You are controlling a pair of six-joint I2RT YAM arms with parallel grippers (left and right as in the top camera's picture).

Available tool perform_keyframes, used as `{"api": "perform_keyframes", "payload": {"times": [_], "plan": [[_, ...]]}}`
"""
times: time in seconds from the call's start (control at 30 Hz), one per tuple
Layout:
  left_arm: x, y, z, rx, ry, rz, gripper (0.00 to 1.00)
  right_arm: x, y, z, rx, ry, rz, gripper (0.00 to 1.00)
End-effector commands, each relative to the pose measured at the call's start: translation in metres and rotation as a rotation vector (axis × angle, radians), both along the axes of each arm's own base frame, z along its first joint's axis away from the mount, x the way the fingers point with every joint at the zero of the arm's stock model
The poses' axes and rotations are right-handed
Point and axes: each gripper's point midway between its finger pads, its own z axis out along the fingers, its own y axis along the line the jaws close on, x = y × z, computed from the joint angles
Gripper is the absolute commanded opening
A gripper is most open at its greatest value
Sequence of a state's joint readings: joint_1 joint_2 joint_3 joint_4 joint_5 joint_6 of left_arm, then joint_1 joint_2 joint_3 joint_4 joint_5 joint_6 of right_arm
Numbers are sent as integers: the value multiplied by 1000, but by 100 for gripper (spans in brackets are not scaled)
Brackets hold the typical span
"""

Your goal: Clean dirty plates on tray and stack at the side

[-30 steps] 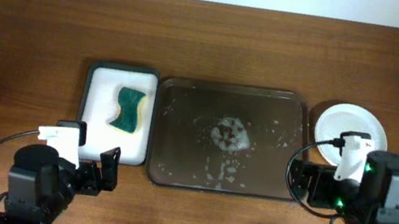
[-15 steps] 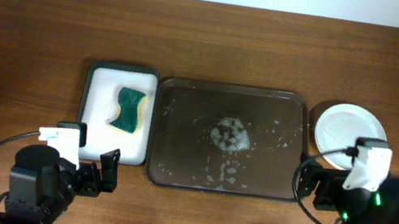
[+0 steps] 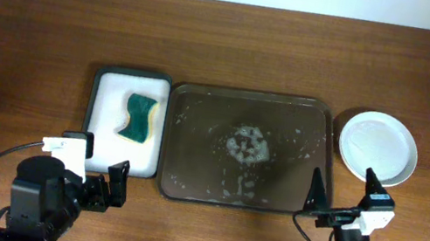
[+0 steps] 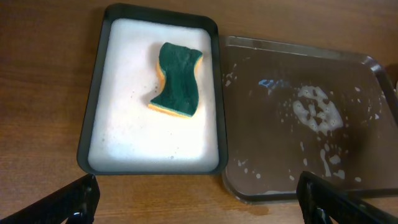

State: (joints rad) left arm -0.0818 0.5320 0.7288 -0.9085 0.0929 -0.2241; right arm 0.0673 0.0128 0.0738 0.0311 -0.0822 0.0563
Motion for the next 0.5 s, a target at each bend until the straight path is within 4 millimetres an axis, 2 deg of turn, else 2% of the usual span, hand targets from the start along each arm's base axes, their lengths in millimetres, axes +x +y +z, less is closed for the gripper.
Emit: {"api": "perform_keyframes", "payload": {"times": [0.0,0.07,0.47], "plan": [[0,3,-1,14,-5,6,99,5,0,-30,-8,51,-4,99],[0,3,-1,14,-5,6,99,4,1,-58,-53,162,2,99],[0,3,-1,14,-5,6,99,4,1,-57,-63,154,-1,99]]}}
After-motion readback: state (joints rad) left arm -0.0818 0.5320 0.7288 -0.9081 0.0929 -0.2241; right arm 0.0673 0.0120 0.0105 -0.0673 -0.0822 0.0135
